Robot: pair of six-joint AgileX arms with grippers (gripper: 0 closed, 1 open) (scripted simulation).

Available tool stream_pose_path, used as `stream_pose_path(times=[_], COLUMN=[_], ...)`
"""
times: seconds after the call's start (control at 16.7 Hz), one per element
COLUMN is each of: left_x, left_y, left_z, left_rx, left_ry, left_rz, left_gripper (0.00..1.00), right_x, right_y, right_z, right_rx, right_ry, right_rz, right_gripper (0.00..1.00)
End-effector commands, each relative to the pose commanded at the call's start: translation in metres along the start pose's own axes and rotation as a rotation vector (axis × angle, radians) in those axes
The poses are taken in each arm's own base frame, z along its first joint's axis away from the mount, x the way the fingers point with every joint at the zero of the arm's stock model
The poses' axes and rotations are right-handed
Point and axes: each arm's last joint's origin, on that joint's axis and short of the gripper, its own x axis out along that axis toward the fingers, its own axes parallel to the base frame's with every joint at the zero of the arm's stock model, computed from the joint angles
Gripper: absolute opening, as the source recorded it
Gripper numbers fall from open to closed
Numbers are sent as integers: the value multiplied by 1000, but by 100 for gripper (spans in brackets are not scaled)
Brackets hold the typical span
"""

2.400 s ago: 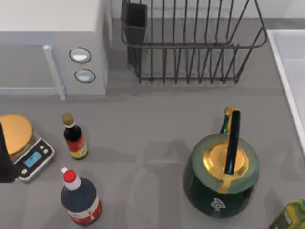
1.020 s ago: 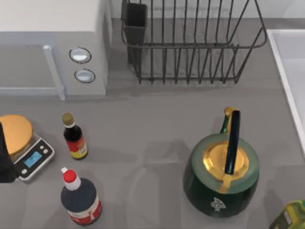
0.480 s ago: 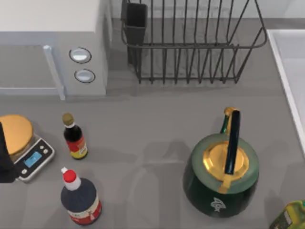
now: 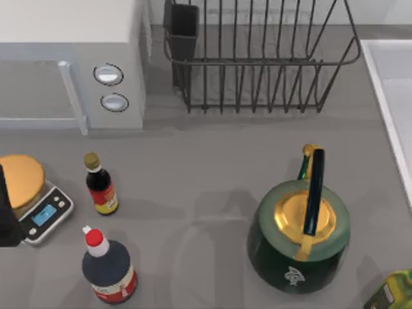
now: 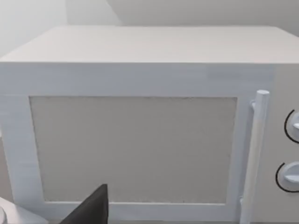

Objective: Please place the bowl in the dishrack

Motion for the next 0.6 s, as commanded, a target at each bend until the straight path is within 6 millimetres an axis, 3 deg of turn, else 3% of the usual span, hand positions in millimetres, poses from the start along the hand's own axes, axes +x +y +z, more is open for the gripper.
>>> stream_pose_path(times=[0.18, 0.42, 0.6], left_x=[0, 0, 0], left_y=[0, 0, 0], left_z=[0, 0, 0], left_rx=[0, 0, 0], left_ry=[0, 0, 0], left_rz=[0, 0, 0], left_gripper=[100, 100, 100], right_x=[22, 23, 23], right_y=[2, 2, 2], right_z=[-3, -4, -4], right_rx=[0, 1, 1], right_ry=[6, 7, 7], right_rz=[3, 4, 4], right_gripper=[100, 100, 77])
